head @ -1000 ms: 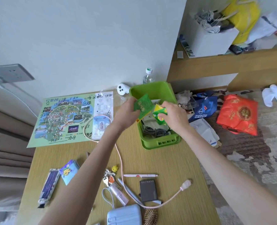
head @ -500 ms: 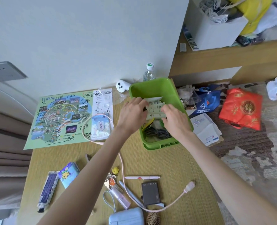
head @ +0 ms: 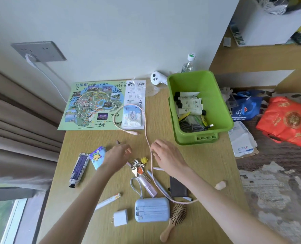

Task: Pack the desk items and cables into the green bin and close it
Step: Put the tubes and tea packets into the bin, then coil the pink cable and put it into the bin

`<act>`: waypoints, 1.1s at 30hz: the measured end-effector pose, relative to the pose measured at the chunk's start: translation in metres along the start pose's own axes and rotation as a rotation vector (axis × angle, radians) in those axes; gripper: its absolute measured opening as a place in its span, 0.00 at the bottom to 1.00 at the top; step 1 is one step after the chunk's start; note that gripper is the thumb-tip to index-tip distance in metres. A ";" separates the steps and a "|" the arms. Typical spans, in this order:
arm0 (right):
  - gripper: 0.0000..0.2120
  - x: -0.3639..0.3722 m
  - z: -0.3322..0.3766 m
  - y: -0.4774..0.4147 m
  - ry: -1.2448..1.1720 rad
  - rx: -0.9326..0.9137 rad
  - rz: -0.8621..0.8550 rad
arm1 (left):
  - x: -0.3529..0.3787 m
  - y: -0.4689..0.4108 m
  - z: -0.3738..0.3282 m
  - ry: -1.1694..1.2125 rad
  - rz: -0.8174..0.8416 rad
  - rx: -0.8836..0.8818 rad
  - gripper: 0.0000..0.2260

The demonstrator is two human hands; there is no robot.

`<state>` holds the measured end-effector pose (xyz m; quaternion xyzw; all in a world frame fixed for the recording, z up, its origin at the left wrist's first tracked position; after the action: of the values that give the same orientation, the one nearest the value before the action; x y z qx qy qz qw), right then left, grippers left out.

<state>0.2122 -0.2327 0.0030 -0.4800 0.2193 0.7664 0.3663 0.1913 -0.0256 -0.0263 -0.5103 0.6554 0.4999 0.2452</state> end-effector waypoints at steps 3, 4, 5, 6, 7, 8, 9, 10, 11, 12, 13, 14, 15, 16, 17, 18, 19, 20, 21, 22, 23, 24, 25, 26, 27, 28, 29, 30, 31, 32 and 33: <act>0.04 0.039 -0.010 0.020 0.001 0.067 0.196 | 0.024 0.017 0.007 -0.101 -0.019 0.045 0.07; 0.05 0.048 -0.013 0.025 0.010 0.081 0.234 | 0.029 0.020 0.007 -0.138 -0.045 0.064 0.09; 0.05 0.055 -0.015 0.030 0.022 0.092 0.266 | 0.032 0.022 0.006 -0.162 -0.078 0.083 0.10; 0.05 0.059 -0.016 0.033 0.036 0.103 0.288 | 0.033 0.023 0.004 -0.173 -0.115 0.102 0.10; 0.04 0.063 -0.017 0.037 0.049 0.118 0.305 | 0.034 0.023 0.001 -0.173 -0.148 0.122 0.10; 0.04 0.065 -0.018 0.040 0.061 0.136 0.316 | 0.034 0.022 -0.002 -0.174 -0.166 0.140 0.10; 0.05 0.066 -0.020 0.042 0.072 0.157 0.316 | 0.036 0.020 -0.004 -0.191 -0.157 0.155 0.10; 0.07 0.066 -0.021 0.045 0.081 0.180 0.305 | 0.038 0.017 -0.006 -0.226 -0.126 0.163 0.11; 0.09 0.065 -0.023 0.046 0.086 0.204 0.284 | 0.040 0.014 -0.006 -0.275 -0.084 0.158 0.12; 0.09 0.063 -0.025 0.048 0.086 0.226 0.263 | 0.043 0.011 -0.006 -0.326 -0.043 0.142 0.13; 0.09 0.062 -0.025 0.049 0.087 0.245 0.243 | 0.045 0.009 -0.006 -0.366 -0.017 0.122 0.13; 0.09 0.061 -0.025 0.049 0.088 0.255 0.225 | 0.047 0.006 -0.007 -0.393 -0.008 0.107 0.13; 0.08 0.061 -0.023 0.049 0.087 0.254 0.212 | 0.049 0.005 -0.007 -0.411 -0.008 0.097 0.12; 0.08 0.061 -0.020 0.049 0.080 0.245 0.204 | 0.050 0.003 -0.008 -0.426 -0.010 0.092 0.11; 0.08 0.062 -0.016 0.049 0.068 0.236 0.207 | 0.052 0.002 -0.009 -0.438 -0.010 0.088 0.10; 0.07 0.063 -0.012 0.050 0.056 0.229 0.220 | 0.053 0.001 -0.009 -0.440 -0.007 0.083 0.10; 0.07 0.065 -0.008 0.051 0.050 0.226 0.241 | 0.054 0.001 -0.009 -0.434 -0.006 0.080 0.09; 0.07 0.067 -0.004 0.053 0.050 0.230 0.263 | 0.054 0.000 -0.008 -0.427 -0.004 0.080 0.08; 0.08 0.070 -0.002 0.055 0.056 0.240 0.285 | 0.055 0.000 -0.007 -0.422 -0.003 0.086 0.08; 0.09 0.072 -0.001 0.057 0.065 0.254 0.301 | 0.054 0.000 -0.006 -0.416 -0.007 0.096 0.07; 0.09 0.074 0.001 0.059 0.079 0.266 0.314 | 0.054 0.000 -0.006 -0.403 -0.020 0.107 0.07; 0.10 0.076 0.002 0.061 0.095 0.278 0.326 | 0.052 0.000 -0.005 -0.378 -0.039 0.115 0.07; 0.10 0.078 0.003 0.063 0.108 0.290 0.337 | 0.049 0.000 -0.004 -0.335 -0.061 0.119 0.07; 0.09 0.080 0.003 0.064 0.116 0.303 0.340 | 0.045 0.000 -0.004 -0.273 -0.086 0.121 0.07; 0.09 0.081 0.004 0.065 0.122 0.314 0.335 | 0.040 0.001 -0.004 -0.198 -0.110 0.115 0.08; 0.10 0.082 0.005 0.066 0.126 0.320 0.327 | 0.035 0.003 -0.004 -0.119 -0.125 0.103 0.09; 0.10 0.083 0.005 0.066 0.129 0.323 0.321 | 0.029 0.005 -0.005 -0.041 -0.133 0.090 0.09; 0.11 0.084 0.006 0.066 0.131 0.327 0.319 | 0.024 0.006 -0.004 0.040 -0.130 0.079 0.08; 0.12 0.085 0.007 0.066 0.131 0.336 0.321 | 0.019 0.008 -0.003 0.131 -0.121 0.069 0.08; 0.11 0.085 0.008 0.066 0.127 0.346 0.323 | 0.014 0.010 -0.002 0.235 -0.103 0.058 0.08; 0.10 0.086 0.010 0.065 0.117 0.360 0.326 | 0.010 0.011 -0.001 0.343 -0.081 0.046 0.08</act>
<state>0.1330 -0.2375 -0.0705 -0.4088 0.4474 0.7350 0.3042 0.1775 -0.0309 -0.0293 -0.6083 0.6779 0.3801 0.1611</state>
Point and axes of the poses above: each hand's wrist, its own y-axis away from the middle knuckle, its own x-axis out of the palm, z = x × y, the point moved 2 cm from there along -y, towards the middle knuckle, and after that the axes turned 3 degrees about z, right-handed, at the moved point
